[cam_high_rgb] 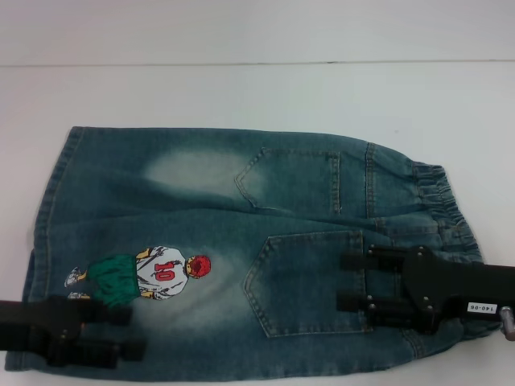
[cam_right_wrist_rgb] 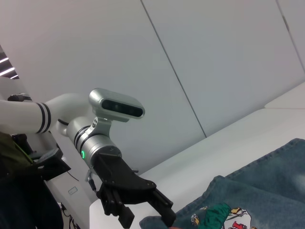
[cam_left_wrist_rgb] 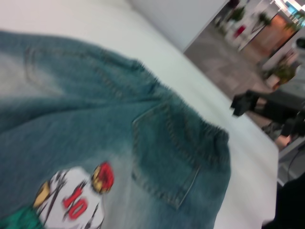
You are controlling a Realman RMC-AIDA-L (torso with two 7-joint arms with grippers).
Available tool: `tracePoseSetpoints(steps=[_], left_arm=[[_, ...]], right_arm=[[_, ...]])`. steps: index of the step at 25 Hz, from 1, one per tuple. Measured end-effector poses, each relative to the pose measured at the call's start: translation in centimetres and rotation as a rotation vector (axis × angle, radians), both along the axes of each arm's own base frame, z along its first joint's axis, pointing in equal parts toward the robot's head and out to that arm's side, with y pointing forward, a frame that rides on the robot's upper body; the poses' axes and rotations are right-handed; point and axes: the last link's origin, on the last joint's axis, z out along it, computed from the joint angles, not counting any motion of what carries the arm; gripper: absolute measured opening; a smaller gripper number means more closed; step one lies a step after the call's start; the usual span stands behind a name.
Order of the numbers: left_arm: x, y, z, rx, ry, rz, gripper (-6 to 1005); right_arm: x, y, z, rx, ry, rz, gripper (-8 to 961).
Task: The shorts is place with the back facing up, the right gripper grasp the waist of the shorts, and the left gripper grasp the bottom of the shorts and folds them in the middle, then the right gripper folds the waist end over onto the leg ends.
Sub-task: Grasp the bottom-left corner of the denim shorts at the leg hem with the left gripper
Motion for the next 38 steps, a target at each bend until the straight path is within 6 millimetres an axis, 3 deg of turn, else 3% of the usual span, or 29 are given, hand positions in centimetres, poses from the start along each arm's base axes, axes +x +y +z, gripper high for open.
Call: tracePoseSetpoints(steps=[20, 38], left_arm=[[-2.1, 0.7, 5.8, -0.013, 0.220, 0.203, 859], [-3.2, 0.8, 7.5, -0.061, 0.377, 0.302, 859]], right_arm=[[0.4, 0.5, 1.0, 0.035, -0.002, -0.014, 703], [0.8, 0.5, 1.4, 0.060, -0.001, -0.023, 702]])
